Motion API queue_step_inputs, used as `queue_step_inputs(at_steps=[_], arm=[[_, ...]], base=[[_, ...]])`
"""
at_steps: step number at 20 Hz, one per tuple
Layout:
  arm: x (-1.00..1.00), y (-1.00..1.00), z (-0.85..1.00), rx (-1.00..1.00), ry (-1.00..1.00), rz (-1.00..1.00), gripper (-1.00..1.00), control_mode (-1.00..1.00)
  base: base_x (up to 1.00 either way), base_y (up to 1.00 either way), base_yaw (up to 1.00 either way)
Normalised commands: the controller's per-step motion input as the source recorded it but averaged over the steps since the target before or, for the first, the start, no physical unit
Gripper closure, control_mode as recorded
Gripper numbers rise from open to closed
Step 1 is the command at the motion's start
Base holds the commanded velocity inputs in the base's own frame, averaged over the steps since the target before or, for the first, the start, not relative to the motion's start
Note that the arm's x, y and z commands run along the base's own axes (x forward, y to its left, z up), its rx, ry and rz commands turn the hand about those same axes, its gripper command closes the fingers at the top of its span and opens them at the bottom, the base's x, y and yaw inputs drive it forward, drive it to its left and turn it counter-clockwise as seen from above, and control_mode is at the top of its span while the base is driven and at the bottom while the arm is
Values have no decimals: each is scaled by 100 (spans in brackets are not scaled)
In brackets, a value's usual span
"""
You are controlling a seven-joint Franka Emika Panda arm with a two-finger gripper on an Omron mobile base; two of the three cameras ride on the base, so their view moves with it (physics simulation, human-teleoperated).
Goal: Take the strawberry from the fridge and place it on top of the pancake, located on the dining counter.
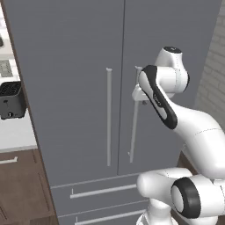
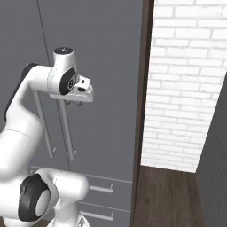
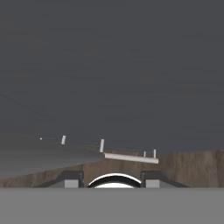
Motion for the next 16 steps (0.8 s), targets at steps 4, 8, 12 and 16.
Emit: queue_step_inputs(at_steps=[4, 8, 12, 16], arm=[[0, 0, 0, 0, 0, 0, -100, 100], [0, 0, 0, 0, 0, 0, -100, 100], [0, 0, 0, 0, 0, 0, -100, 100], [0, 0, 0, 0, 0, 0, -100, 100]], base=[[0, 0, 0], [-33, 0, 0], [-31, 3, 0], [-13, 43, 0]])
